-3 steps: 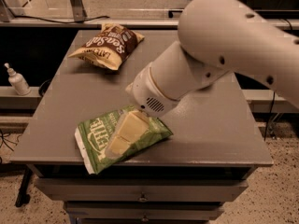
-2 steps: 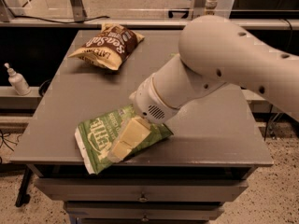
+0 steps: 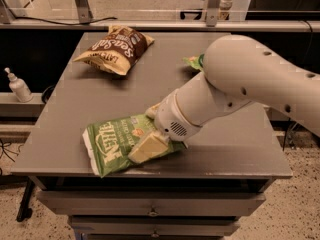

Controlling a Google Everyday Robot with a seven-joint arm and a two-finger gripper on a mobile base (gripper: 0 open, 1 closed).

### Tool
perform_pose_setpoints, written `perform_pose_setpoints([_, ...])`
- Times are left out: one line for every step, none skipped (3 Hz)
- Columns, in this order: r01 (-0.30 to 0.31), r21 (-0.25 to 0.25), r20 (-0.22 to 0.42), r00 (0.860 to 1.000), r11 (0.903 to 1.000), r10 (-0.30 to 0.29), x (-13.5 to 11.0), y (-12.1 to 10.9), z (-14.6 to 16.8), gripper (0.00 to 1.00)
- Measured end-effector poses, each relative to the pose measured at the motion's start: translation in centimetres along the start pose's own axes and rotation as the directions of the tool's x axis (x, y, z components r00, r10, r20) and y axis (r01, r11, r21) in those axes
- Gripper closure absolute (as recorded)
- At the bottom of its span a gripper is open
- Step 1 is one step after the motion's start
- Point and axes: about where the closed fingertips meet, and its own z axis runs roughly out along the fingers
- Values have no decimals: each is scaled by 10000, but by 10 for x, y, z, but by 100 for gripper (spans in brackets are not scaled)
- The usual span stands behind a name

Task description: Pick green jalapeno chip bag

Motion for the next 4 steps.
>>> perform_pose_setpoints([-1,3,-1,10000,10000,1,-3,1,-4,64])
perform_pose_setpoints([-2,6,-2,10000,10000,2,-7,1,-8,88])
perform_pose_setpoints([-99,767,76,9999,9970,93,-10,-14,-53,100])
perform_pose_setpoints([-321,2251,418,9989,9738,232,-21,-40,-144,100])
